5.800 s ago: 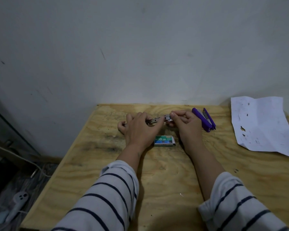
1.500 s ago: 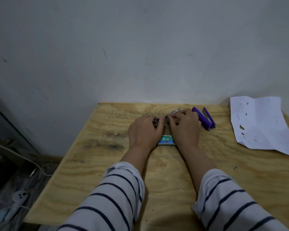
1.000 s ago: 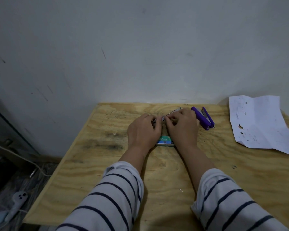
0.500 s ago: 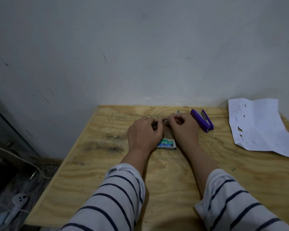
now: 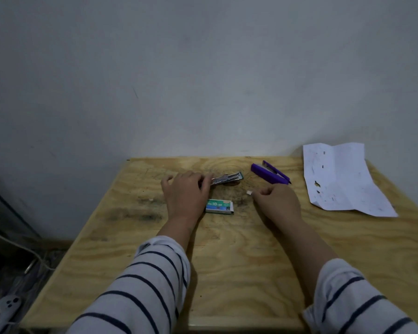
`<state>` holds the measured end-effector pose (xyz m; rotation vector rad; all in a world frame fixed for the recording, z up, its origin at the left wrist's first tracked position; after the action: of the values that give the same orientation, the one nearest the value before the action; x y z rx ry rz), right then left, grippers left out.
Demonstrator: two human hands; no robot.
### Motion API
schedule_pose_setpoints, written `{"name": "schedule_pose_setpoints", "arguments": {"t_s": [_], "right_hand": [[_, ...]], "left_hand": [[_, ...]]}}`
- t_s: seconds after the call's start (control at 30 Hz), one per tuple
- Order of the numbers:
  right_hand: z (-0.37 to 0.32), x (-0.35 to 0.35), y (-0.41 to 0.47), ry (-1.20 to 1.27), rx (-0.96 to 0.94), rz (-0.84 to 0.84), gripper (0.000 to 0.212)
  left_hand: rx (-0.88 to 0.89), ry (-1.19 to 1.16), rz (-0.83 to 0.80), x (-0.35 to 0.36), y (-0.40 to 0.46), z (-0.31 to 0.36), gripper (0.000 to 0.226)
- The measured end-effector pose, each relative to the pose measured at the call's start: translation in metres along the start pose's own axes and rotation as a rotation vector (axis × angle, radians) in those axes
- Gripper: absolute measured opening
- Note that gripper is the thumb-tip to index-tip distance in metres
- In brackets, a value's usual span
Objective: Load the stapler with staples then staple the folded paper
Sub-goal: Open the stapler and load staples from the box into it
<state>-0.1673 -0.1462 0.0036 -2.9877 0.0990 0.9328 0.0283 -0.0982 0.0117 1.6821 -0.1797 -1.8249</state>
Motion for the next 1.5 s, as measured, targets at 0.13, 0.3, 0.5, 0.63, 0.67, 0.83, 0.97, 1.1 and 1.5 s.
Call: {"name": "schedule_pose_setpoints", "arguments": {"t_s": [0.13, 0.3, 0.5, 0.63, 0.67, 0.83, 0.97, 1.1, 1.5], "right_hand": [[0.002, -0.003, -0.014, 0.060, -0.133, 0.081, 0.021], [0.000, -0.008, -0.026, 0.234, -0.293, 0.107, 0.009], [-0.006, 0.004, -0.035, 0.193, -0.426, -0.194, 0.014], [-0.007, 0.011, -0.045, 0.131, -0.509, -0.274, 0.030], [-0.007, 0.011, -0.046, 0.118, -0.521, -0.267, 0.030], [-0.006, 0.008, -0.045, 0.107, -0.543, -0.219, 0.028], [-0.005, 0.004, -0.046, 0.110, -0.543, -0.188, 0.026], [-0.005, 0.004, -0.047, 0.082, -0.564, -0.175, 0.028], [-0.016, 0.007, -0.041, -0.005, -0.529, -0.163, 0.016]], "left_hand": [[-0.005, -0.027, -0.039, 0.004, 0.000, -0.002, 0.045], [-0.012, -0.089, 0.024, -0.005, -0.002, -0.002, 0.033], [-0.079, -0.265, -0.065, -0.021, -0.022, -0.002, 0.020], [0.014, -0.227, -0.177, -0.017, -0.043, 0.006, 0.020], [0.046, -0.197, -0.208, -0.014, -0.045, 0.007, 0.022], [0.037, -0.151, -0.269, -0.005, -0.043, 0.004, 0.020], [-0.045, -0.195, -0.258, -0.005, -0.043, 0.001, 0.019], [-0.099, -0.202, -0.214, -0.008, -0.043, -0.004, 0.022], [0.105, -0.257, -0.230, -0.014, -0.045, 0.003, 0.019]]}}
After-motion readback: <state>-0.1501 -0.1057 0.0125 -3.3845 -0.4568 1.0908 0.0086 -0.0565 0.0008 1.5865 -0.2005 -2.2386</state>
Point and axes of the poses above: each hand's wrist, its own y-axis towards the middle knuckle, its own x-axis out of the palm, z = x × y, the point moved 3 cm from there along y, towards the middle knuckle, and after that the axes turned 13 degrees about y, right-handed, at the moved point
